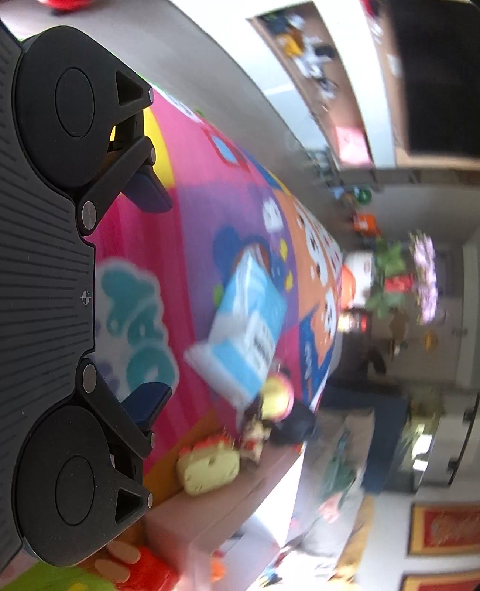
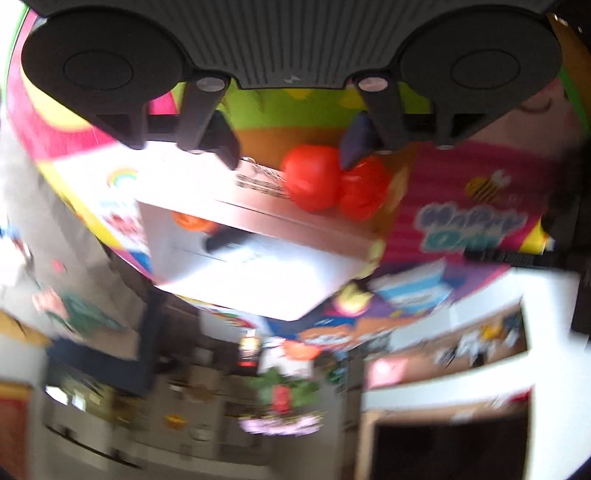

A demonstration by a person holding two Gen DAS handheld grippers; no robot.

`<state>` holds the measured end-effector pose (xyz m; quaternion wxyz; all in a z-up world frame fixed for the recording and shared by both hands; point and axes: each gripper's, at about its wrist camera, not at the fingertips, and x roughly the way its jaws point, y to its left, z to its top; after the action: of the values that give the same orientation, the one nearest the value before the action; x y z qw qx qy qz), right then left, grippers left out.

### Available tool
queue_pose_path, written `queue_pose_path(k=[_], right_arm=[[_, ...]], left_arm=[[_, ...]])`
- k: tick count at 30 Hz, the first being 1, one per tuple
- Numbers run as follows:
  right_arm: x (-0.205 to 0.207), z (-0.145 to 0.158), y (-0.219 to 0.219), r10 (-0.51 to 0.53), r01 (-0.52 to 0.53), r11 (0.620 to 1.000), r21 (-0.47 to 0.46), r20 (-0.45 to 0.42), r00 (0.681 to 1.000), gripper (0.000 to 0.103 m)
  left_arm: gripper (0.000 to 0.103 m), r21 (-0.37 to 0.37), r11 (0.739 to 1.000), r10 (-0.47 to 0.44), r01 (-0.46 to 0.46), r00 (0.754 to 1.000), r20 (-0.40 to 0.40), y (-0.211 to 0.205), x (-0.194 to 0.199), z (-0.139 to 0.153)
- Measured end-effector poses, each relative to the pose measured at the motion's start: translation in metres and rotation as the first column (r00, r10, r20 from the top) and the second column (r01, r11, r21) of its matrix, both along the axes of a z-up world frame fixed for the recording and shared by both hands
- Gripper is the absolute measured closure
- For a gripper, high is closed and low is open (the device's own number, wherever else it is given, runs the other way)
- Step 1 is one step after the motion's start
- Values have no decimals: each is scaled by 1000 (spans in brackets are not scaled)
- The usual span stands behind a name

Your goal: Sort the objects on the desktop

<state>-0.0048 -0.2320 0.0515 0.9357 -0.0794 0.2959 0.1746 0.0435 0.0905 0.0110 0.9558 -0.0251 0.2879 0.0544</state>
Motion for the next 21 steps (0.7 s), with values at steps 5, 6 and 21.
queue_pose_path(k=[5, 6, 21], right_arm=[[8, -17, -29, -143, 146, 981, 130, -31, 989, 5], [12, -20, -34, -160, 166, 975, 147, -52, 986, 5], [30, -45, -53, -209, 243, 944, 224, -164, 964, 0]], left_arm=[[2, 70, 979, -191, 190, 982, -3, -41, 15, 2], [2, 92, 969, -228, 228, 974, -4, -50, 20, 1], [2, 399, 885, -259, 240, 966, -6, -85, 73, -3]])
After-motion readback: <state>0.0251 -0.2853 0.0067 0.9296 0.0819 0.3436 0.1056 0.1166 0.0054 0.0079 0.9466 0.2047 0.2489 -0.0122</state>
